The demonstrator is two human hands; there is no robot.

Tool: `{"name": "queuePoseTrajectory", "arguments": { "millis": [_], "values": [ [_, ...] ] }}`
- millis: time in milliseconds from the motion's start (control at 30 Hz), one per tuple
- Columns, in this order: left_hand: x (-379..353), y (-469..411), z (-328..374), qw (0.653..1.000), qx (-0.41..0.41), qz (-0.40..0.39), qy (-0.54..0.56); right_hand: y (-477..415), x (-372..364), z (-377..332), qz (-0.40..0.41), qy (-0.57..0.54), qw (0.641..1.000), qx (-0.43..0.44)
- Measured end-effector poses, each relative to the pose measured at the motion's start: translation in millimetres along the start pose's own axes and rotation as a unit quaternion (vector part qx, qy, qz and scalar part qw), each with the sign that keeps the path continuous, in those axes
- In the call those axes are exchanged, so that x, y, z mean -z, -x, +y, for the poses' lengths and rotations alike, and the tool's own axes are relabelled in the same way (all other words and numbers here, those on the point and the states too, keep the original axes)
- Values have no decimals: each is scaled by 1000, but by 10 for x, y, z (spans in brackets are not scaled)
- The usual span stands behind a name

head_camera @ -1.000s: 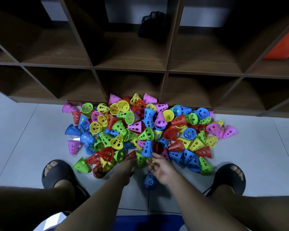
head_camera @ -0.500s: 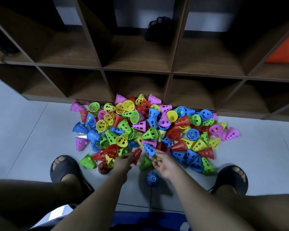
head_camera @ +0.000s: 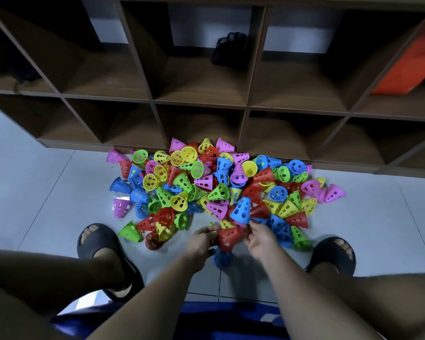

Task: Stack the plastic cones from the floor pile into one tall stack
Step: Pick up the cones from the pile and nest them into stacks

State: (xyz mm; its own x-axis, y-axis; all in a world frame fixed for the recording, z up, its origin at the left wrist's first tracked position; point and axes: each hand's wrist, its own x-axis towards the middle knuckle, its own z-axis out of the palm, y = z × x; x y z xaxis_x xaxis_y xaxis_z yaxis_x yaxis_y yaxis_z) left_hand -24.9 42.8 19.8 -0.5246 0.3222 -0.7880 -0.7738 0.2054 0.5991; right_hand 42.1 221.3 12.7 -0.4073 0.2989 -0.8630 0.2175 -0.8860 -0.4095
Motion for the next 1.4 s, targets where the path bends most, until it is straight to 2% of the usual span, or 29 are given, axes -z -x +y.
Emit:
{"name": "queuePoseTrajectory", "arguments": {
  "millis": [133, 233, 567, 833, 967, 1133, 1333, 1400],
  "values": [
    [-10, 7, -118, 998, 0, 20, -62, 172, 95, 62, -70, 31, 996, -50],
    [-1, 1, -191, 996, 0, 49, -79, 273, 148, 101, -85, 99, 989, -73],
    [27, -68, -325, 988, -8, 81, -135, 120, 302, 269, -65, 301, 951, -19],
    [2, -275, -241, 986, 3, 86, -143, -128, 295, 428, -1, 402, 916, 9],
    [-18, -380, -163, 989, 6, 64, -131, -233, 282, 419, 15, 405, 914, 15],
    [18, -541, -152, 986, -28, 40, -157, -374, 151, 407, 5, 376, 926, 39],
    [114, -669, -209, 964, -37, 25, -263, -456, -7, 324, -10, 394, 918, 39],
    [158, -684, -210, 949, -46, 45, -308, -514, -19, 334, -21, 403, 914, 35]
  ]
}}
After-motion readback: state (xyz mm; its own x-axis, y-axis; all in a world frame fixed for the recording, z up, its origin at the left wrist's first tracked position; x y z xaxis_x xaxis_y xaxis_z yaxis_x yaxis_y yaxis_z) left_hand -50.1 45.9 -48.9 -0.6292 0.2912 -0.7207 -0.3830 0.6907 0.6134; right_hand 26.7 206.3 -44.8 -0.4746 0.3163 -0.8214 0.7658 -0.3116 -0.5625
